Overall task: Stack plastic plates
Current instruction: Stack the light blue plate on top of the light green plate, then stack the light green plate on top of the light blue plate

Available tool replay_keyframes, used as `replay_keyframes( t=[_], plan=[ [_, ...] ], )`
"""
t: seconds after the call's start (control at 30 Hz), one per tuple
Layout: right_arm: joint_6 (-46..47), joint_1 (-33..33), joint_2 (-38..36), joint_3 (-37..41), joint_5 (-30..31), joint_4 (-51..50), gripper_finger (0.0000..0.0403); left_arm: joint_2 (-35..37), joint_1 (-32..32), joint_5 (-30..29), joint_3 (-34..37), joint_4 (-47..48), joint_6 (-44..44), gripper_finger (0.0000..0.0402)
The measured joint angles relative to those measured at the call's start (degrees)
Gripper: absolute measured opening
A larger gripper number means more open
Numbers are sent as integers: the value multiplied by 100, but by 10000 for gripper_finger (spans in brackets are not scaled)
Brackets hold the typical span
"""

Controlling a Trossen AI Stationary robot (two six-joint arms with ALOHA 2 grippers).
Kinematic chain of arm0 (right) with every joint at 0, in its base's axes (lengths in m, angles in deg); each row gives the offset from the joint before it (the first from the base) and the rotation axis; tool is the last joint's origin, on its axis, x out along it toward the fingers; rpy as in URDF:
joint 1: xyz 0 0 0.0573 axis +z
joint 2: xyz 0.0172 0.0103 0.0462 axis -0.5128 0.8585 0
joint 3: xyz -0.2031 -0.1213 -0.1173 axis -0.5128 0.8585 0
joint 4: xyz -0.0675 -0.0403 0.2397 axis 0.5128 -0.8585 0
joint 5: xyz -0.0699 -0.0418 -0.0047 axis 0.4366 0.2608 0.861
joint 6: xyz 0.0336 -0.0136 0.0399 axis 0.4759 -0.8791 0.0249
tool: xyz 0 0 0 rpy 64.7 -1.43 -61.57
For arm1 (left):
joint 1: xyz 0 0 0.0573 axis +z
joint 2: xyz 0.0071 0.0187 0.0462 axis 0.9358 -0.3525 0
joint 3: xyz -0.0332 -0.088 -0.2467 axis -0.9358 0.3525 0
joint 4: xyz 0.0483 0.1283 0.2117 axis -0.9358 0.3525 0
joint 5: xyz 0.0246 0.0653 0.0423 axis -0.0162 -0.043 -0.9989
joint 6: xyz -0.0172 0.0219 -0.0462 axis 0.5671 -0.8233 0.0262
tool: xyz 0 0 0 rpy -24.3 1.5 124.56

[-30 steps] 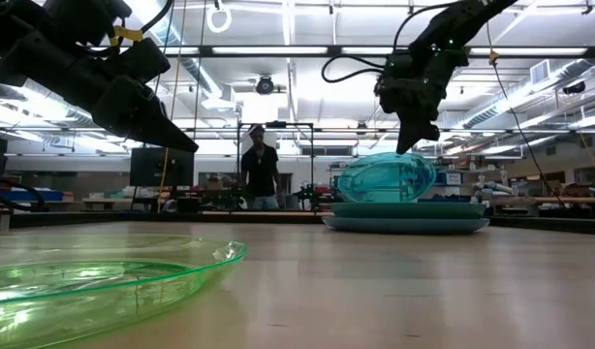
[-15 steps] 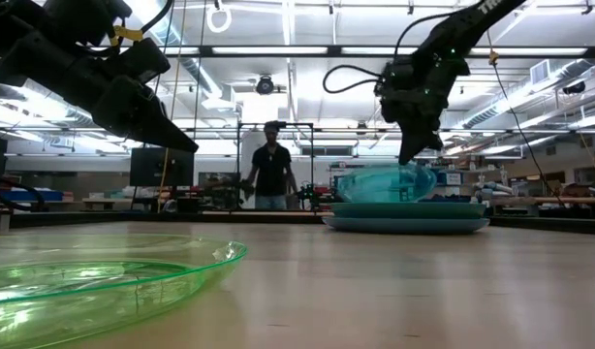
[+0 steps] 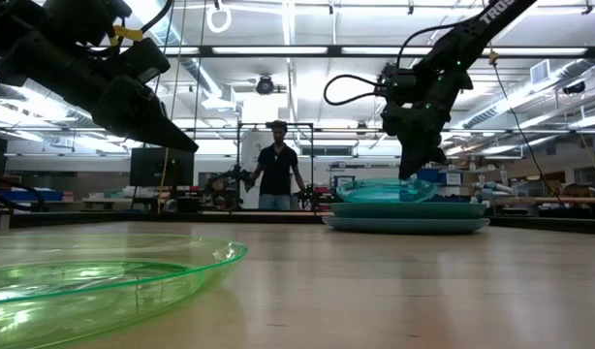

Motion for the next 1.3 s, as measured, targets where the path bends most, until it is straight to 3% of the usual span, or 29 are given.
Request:
replay_keyframes(
  t=[0.23,0.47,0.67,1.17,1.23,1.3],
  plan=[
    [27,121,0,132,432,95,60,0,2,-1,0,0,0,80],
    [223,273,-2,132,361,34,81,0,0,-1,0,0,0,80],
    [240,1001,-4,132,946,-9,81,0,0,-1,0,0,-33,80],
    [1066,3261,-7,127,1386,1334,81,0,0,5,0,4,29,80],
    [1146,3476,-7,127,1405,1524,81,0,2,265,0,32,193,80],
    [1247,3678,-7,127,1405,1633,81,0,2,988,0,48,522,80]
  ],
)
